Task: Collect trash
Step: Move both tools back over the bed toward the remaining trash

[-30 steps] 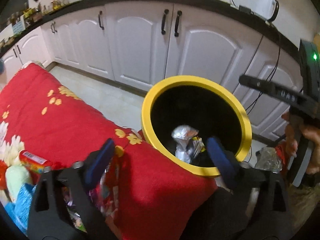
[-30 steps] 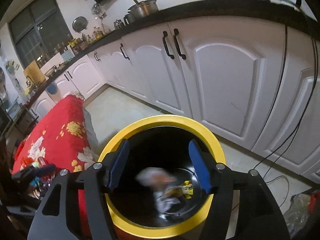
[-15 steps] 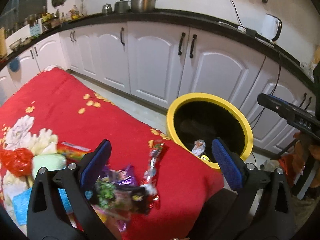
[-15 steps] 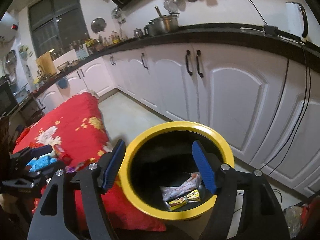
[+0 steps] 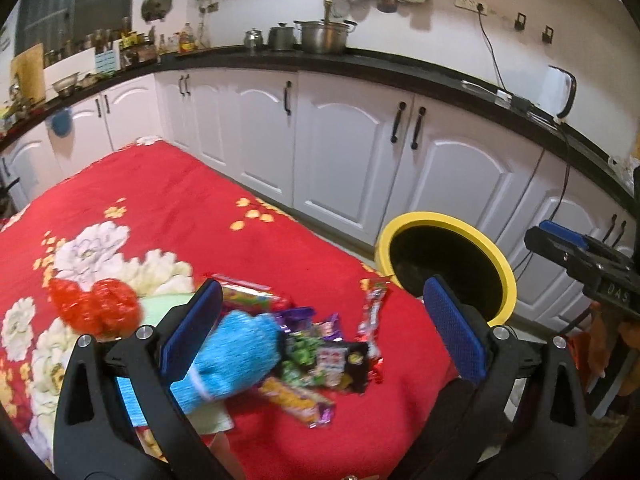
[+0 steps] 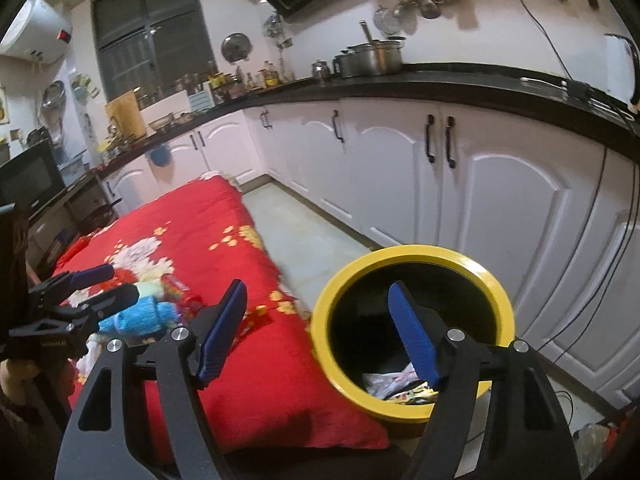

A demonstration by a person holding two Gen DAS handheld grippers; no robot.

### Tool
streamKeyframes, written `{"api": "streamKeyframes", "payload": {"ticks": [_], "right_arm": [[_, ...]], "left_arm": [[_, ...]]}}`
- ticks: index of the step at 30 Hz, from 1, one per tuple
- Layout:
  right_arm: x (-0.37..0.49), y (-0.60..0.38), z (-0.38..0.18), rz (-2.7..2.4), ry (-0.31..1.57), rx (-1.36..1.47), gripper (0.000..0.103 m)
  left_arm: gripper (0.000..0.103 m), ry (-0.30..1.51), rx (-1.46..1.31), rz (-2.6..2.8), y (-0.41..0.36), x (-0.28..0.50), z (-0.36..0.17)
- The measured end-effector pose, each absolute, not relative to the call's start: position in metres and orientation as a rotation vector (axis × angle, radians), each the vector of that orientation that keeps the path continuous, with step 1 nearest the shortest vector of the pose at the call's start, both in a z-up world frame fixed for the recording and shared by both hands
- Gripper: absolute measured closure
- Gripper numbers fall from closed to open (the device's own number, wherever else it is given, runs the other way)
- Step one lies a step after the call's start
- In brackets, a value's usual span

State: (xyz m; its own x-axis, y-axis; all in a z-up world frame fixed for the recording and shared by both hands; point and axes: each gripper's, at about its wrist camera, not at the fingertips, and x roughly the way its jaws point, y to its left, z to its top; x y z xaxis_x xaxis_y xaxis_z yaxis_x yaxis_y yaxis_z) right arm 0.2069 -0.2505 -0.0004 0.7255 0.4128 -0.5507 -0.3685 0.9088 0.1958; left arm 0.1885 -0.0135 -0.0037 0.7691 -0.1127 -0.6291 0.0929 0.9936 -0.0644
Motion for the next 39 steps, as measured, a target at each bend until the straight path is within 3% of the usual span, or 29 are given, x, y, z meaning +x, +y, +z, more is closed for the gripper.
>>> {"api": "streamKeyframes", "payload": {"ticks": [24, 39], "right_arm": [[0.165, -0.13, -0.014, 0.669, 0.69, -0.084, 0.031], [0.154, -0.07, -0.056, 0.745, 0.775, -0.217, 0.033]], "left_arm": [[0.011, 0.622, -0.167, 0.123, 0.119, 0.154, 0.022], [0.011, 0.716, -0.302, 0.229, 0.191, 0.142, -0.021]]}}
